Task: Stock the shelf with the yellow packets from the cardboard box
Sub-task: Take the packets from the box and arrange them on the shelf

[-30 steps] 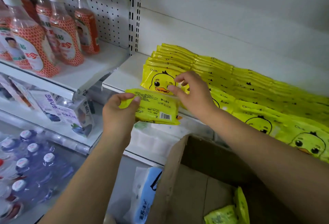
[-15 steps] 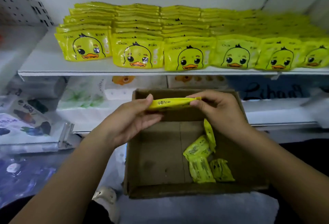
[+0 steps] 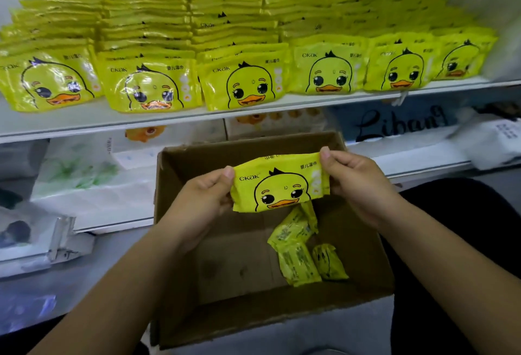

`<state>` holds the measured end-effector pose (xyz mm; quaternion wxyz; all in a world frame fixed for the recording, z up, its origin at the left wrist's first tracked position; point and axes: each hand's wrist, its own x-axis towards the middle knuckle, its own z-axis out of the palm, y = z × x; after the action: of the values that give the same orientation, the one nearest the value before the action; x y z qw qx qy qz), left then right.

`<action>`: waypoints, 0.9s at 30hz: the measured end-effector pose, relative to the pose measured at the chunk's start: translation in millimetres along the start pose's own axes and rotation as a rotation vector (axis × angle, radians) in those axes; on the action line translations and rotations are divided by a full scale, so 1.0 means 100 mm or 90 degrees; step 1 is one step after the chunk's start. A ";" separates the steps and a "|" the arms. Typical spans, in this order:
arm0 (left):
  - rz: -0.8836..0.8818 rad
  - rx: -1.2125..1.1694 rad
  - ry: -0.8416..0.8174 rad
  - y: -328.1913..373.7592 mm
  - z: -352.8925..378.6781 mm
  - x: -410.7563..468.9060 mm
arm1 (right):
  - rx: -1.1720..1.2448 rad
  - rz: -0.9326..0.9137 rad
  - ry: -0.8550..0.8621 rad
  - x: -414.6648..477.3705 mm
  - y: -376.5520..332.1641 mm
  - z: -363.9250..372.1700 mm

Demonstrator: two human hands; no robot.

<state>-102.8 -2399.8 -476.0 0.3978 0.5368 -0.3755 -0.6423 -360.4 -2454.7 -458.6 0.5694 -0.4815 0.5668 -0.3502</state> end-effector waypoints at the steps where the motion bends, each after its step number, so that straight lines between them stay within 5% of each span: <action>1: 0.006 -0.010 0.013 0.01 0.00 0.04 | 0.012 0.008 -0.001 0.03 0.01 0.02; 7: -0.003 -0.013 0.095 0.10 -0.06 0.20 | 0.047 -0.008 0.026 0.24 -0.07 0.16; 13: -0.034 -0.101 0.109 0.16 -0.18 0.24 | 0.034 0.043 -0.137 0.21 -0.01 0.15; 20: -0.099 -0.280 0.148 0.12 -0.08 0.19 | 0.118 -0.047 -0.007 0.24 -0.06 0.28; 27: -0.067 -0.244 0.214 0.15 -0.21 0.09 | 0.090 -0.057 -0.051 0.06 -0.17 0.36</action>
<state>-81.3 -2415.7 -468.7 0.5148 0.5700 -0.1471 -0.6232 -321.8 -2459.6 -448.3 0.6077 -0.4788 0.4956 -0.3948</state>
